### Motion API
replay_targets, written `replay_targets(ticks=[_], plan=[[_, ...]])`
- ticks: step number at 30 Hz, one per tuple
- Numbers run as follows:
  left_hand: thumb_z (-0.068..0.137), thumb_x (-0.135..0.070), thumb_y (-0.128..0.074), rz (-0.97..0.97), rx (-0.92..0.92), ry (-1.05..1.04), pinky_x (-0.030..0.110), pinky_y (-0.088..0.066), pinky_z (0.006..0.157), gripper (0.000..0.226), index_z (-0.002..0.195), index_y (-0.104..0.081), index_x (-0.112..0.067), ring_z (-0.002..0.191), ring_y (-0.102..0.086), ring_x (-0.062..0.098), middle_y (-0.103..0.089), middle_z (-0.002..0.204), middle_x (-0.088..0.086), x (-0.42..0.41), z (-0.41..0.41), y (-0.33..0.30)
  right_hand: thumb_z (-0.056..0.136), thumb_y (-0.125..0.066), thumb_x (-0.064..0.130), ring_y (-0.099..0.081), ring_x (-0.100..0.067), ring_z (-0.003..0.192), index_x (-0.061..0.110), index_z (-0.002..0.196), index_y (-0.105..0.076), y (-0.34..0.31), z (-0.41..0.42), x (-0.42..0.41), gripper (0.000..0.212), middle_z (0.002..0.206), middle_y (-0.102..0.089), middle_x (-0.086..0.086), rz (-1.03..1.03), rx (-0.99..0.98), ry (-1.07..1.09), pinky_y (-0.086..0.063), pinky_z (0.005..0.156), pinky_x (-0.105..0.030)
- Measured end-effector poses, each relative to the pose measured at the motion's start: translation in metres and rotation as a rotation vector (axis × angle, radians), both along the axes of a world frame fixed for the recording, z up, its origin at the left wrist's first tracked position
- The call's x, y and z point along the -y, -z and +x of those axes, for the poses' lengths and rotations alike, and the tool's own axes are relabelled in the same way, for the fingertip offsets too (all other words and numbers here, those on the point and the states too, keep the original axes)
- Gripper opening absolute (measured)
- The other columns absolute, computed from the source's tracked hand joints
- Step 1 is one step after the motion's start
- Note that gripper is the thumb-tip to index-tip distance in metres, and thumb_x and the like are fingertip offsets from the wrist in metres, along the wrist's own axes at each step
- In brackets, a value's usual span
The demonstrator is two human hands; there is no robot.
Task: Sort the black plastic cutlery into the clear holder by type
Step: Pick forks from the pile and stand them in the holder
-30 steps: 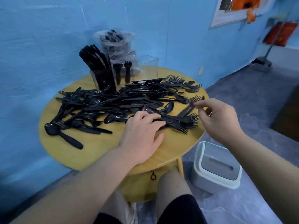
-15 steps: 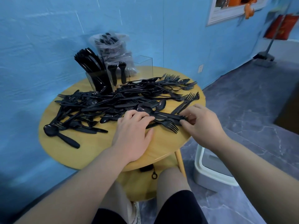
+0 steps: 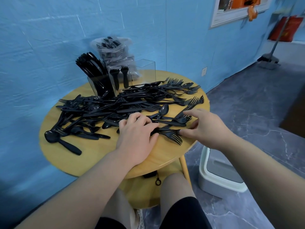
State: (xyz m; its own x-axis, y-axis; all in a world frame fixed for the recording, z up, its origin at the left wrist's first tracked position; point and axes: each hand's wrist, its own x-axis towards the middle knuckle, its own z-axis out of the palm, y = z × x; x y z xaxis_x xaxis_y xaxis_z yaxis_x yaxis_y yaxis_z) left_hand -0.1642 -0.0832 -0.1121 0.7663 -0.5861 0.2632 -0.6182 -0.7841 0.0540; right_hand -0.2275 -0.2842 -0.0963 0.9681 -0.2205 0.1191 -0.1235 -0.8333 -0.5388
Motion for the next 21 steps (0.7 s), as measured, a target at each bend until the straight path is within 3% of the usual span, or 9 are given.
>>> replay_targets(ticks=[3,7,10,15,21], plan=[[0.096,-0.044,-0.047,-0.005,0.027,0.009,0.038,-0.022,0.096,0.031,0.124,-0.059,-0.042,0.125,-0.033,0.015,-0.054,0.121,-0.016,0.001,0.003,-0.001,0.074,-0.075,0.043,-0.060,-0.009,0.093,0.025,0.140,-0.043,-0.003,0.001,0.004,0.076,0.136,-0.047,0.004,0.031,-0.037,-0.023,-0.045,0.082,-0.025],[0.096,-0.038,-0.050,-0.058,0.056,0.016,0.037,-0.023,0.092,0.025,0.115,-0.066,-0.038,0.118,-0.041,0.015,-0.060,0.113,-0.016,0.000,0.007,0.001,0.073,-0.078,0.037,-0.062,-0.010,0.091,0.026,0.141,-0.042,-0.008,0.002,0.010,0.078,0.129,-0.055,0.000,0.087,-0.094,-0.043,-0.047,0.085,-0.027],[0.094,-0.032,-0.054,-0.116,0.105,0.015,0.038,-0.027,0.087,0.020,0.107,-0.070,-0.032,0.110,-0.049,0.017,-0.066,0.105,-0.013,-0.001,0.010,0.002,0.078,-0.074,0.032,-0.058,-0.014,0.102,0.022,0.136,-0.050,-0.007,0.005,0.010,0.064,0.130,-0.056,0.003,0.054,-0.100,-0.023,-0.044,0.088,-0.027],[0.094,-0.026,-0.055,-0.150,0.118,-0.016,0.037,-0.028,0.086,0.015,0.102,-0.068,-0.025,0.107,-0.054,0.018,-0.067,0.098,-0.010,-0.006,0.014,0.001,0.086,-0.065,0.022,-0.056,-0.010,0.095,0.018,0.122,-0.063,-0.002,0.011,0.005,0.035,0.113,-0.064,0.004,0.159,-0.011,0.058,-0.042,0.081,-0.021],[0.086,-0.017,-0.063,-0.218,0.220,-0.041,0.040,-0.038,0.079,0.012,0.095,-0.069,-0.021,0.086,-0.063,0.021,-0.066,0.087,-0.006,-0.025,0.021,0.005,0.087,-0.064,0.019,-0.067,-0.019,0.084,0.020,0.093,-0.072,0.002,0.016,-0.009,0.010,0.087,-0.071,0.000,0.433,0.102,0.152,-0.055,0.084,-0.036]])
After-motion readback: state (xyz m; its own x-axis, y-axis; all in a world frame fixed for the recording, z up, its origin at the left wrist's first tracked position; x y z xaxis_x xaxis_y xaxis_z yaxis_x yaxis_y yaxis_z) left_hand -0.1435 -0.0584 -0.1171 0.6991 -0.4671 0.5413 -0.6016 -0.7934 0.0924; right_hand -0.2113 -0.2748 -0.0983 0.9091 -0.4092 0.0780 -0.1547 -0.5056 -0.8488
